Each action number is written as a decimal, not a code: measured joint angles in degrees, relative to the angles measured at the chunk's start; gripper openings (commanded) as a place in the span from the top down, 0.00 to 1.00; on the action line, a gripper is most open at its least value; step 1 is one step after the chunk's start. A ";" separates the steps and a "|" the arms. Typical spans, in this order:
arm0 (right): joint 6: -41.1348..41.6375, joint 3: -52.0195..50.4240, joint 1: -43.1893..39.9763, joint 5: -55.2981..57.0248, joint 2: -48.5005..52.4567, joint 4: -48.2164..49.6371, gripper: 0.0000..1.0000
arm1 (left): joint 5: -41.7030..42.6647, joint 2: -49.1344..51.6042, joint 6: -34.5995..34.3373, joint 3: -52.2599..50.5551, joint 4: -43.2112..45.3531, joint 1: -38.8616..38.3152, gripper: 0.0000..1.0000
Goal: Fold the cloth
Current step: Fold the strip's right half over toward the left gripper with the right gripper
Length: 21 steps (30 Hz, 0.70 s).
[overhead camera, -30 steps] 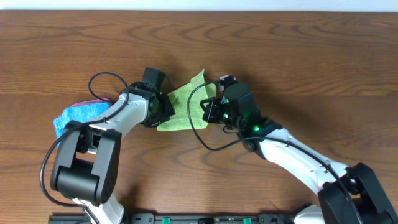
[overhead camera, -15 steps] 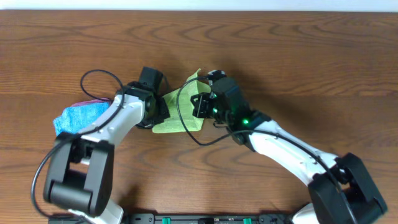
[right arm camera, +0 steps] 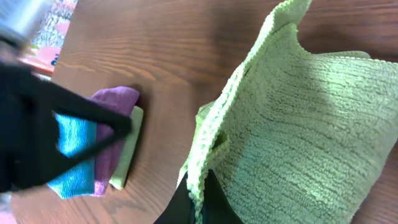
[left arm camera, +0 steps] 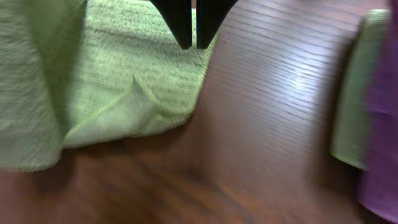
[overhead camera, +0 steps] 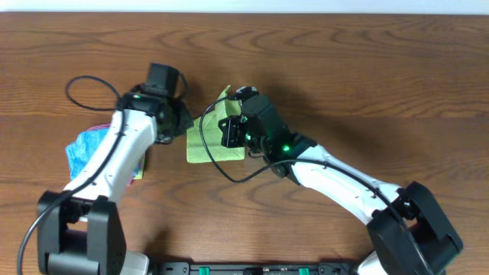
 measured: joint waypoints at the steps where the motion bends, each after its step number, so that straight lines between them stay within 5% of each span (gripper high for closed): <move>1: -0.04 0.00 0.26 0.07 0.00 0.02 0.99 | -0.02 -0.46 0.22 0.55 -0.46 0.50 0.94; 21: -0.15 5.03 5.66 2.05 7.10 -1.11 0.99 | -0.87 -4.63 1.42 4.57 -5.90 2.51 0.94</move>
